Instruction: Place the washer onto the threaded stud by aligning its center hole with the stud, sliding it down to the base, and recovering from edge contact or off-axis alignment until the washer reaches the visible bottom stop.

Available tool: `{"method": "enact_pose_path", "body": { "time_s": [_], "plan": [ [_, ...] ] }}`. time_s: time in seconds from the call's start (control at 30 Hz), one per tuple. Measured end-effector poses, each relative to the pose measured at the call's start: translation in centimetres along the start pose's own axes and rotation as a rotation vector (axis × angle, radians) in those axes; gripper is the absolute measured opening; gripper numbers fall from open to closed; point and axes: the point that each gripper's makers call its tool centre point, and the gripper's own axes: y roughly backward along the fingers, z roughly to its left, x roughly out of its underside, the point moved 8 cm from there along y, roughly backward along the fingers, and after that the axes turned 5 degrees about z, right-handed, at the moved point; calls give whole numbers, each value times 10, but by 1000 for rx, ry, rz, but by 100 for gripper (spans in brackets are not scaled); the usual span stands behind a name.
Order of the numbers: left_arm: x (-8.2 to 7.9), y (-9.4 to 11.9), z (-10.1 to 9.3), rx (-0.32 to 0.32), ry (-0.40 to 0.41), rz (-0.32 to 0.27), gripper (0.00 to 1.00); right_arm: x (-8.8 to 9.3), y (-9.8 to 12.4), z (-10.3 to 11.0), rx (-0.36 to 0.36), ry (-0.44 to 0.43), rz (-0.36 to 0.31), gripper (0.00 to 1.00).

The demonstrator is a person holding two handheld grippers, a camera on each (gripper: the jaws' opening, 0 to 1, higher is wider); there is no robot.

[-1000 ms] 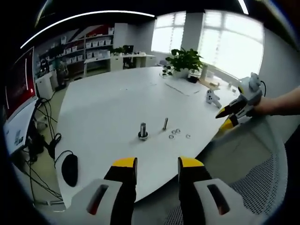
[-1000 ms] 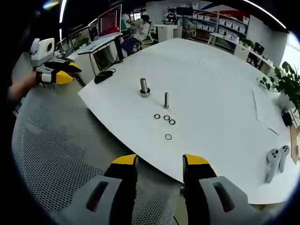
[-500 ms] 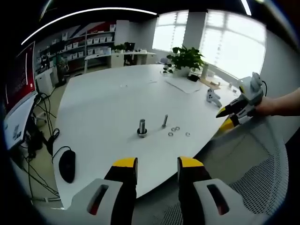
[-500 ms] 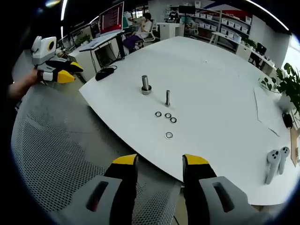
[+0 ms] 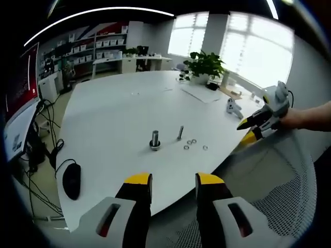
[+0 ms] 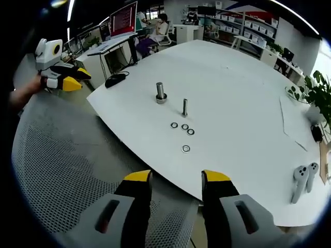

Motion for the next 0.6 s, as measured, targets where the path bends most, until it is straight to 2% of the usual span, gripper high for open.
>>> {"method": "enact_pose_path", "body": {
  "time_s": [0.1, 0.27, 0.37, 0.47, 0.6],
  "plan": [
    [0, -2, -2, 8, -13, 13, 31, 0, 1, -2, 6, -8, -7, 40],
    [-2, 0, 2, -5, 1, -11, 31, 0, 0, -1, -2, -4, 3, 40],
    [0, -2, 2, 3, 13, 10, 31, -1, -1, -1, -7, 3, 4, 40],
    [-1, -1, 0, -8, -12, 2, 30, 0, -1, -1, -9, -3, 3, 40],
    [1, -1, 2, -9, 5, 7, 30, 0, -1, -1, -12, -6, 4, 40]
  ]
}}
